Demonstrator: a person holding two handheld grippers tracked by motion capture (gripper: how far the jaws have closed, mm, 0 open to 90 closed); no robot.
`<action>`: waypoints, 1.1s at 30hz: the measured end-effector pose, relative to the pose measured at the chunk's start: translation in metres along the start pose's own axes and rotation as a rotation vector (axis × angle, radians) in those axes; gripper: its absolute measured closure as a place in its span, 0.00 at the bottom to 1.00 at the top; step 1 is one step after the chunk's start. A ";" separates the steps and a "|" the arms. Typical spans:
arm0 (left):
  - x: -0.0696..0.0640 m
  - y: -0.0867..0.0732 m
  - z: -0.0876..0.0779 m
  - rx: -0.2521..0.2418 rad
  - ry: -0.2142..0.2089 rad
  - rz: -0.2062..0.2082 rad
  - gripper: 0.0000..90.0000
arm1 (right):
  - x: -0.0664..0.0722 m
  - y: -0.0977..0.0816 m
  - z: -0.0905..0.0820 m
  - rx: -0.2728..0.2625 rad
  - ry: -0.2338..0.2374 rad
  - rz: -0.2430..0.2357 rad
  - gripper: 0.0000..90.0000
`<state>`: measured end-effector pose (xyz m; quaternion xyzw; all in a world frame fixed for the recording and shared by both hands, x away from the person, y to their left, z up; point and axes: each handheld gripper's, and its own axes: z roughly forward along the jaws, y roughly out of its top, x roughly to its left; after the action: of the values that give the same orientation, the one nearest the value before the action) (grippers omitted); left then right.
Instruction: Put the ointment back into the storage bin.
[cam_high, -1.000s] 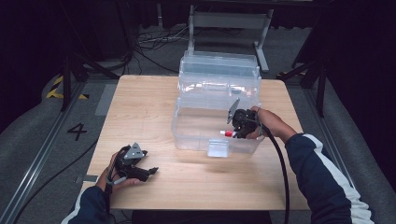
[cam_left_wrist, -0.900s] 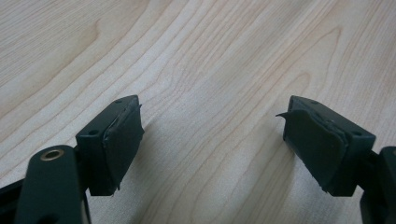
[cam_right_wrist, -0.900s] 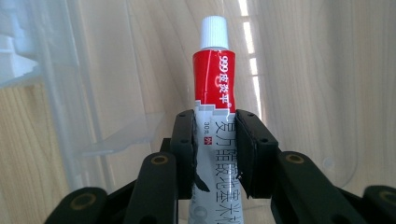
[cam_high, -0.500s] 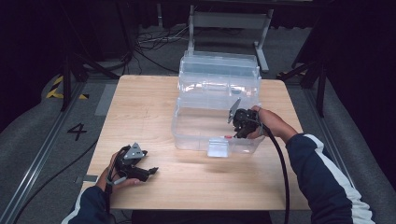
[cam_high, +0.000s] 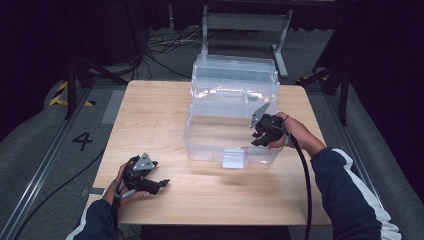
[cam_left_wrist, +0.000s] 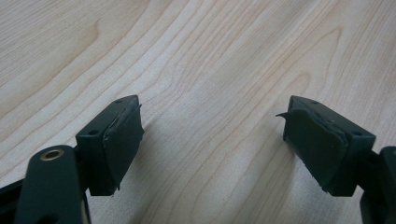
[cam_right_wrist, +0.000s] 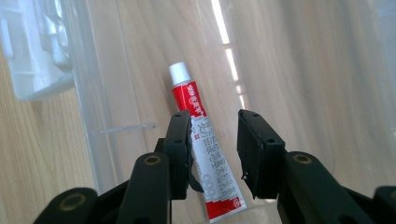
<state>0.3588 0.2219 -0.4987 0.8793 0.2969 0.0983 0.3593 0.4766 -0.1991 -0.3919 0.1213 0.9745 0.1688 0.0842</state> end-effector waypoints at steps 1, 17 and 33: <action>0.000 0.000 0.000 -0.001 0.000 0.000 0.22 | 0.000 -0.001 -0.001 -0.020 -0.003 0.005 0.71; -0.001 0.000 0.000 0.000 0.005 -0.004 0.22 | 0.001 -0.025 -0.019 -0.226 -0.071 0.056 0.65; -0.004 0.006 0.001 0.040 0.044 -0.042 0.21 | 0.007 -0.038 -0.055 -0.385 -0.165 0.061 0.64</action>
<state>0.3590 0.2150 -0.4951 0.8774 0.3250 0.1041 0.3372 0.4511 -0.2489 -0.3552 0.1458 0.9100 0.3436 0.1803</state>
